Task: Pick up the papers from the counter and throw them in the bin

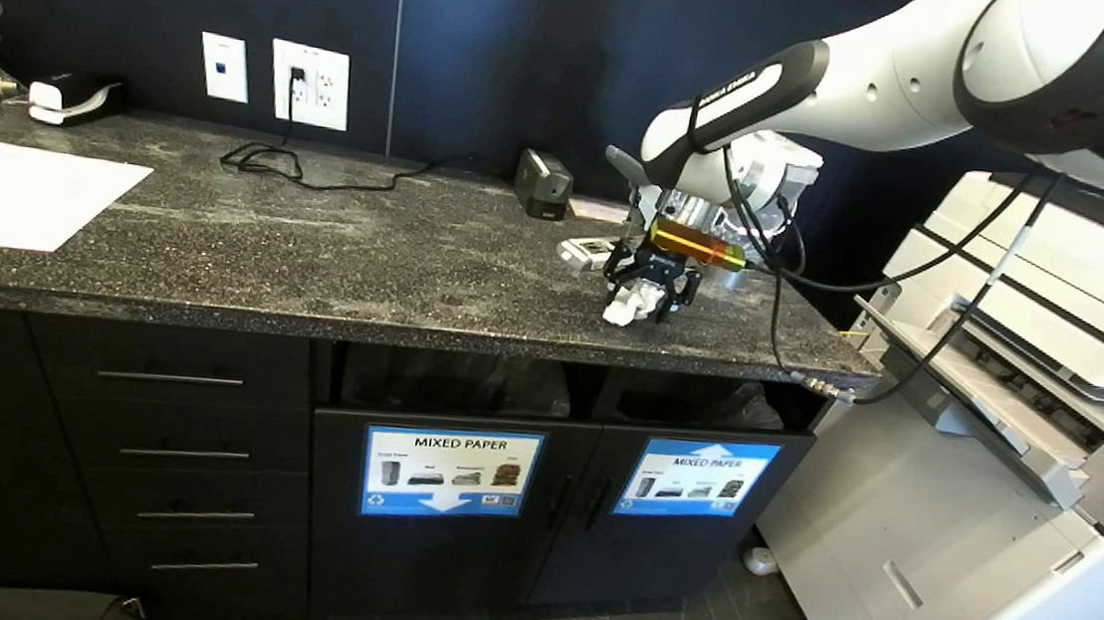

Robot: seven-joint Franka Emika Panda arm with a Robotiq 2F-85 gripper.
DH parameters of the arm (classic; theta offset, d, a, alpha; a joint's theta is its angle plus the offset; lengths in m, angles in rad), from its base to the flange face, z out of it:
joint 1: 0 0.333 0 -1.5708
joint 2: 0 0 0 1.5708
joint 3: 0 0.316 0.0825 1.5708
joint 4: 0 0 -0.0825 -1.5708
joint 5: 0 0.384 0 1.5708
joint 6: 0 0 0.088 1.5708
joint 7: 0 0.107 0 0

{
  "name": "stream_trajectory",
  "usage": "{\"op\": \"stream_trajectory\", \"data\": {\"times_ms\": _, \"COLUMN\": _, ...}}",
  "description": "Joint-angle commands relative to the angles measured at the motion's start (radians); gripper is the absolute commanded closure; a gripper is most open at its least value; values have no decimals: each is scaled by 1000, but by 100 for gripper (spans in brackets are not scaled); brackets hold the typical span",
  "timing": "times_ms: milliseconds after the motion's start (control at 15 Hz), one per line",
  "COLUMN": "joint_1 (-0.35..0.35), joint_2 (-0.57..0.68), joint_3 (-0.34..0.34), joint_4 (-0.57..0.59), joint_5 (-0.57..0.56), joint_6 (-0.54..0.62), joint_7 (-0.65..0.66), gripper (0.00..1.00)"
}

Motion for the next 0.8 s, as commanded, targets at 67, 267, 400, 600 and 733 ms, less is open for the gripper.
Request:
{"op": "stream_trajectory", "data": {"times_ms": 67, "joint_1": 1, "joint_2": 22, "joint_3": -5, "joint_4": 41, "joint_5": 27, "joint_6": -1, "joint_7": -15, "gripper": 0}}
{"op": "stream_trajectory", "data": {"times_ms": 267, "joint_1": 2, "joint_2": 24, "joint_3": -5, "joint_4": 44, "joint_5": 27, "joint_6": -2, "joint_7": -14, "gripper": 0}}
{"op": "stream_trajectory", "data": {"times_ms": 400, "joint_1": 1, "joint_2": 24, "joint_3": -5, "joint_4": 45, "joint_5": 28, "joint_6": -3, "joint_7": -15, "gripper": 0}}
{"op": "stream_trajectory", "data": {"times_ms": 600, "joint_1": 1, "joint_2": 25, "joint_3": -4, "joint_4": 46, "joint_5": 28, "joint_6": -2, "joint_7": -15, "gripper": 26}}
{"op": "stream_trajectory", "data": {"times_ms": 733, "joint_1": 1, "joint_2": 24, "joint_3": -6, "joint_4": 48, "joint_5": 26, "joint_6": -1, "joint_7": -15, "gripper": 41}}
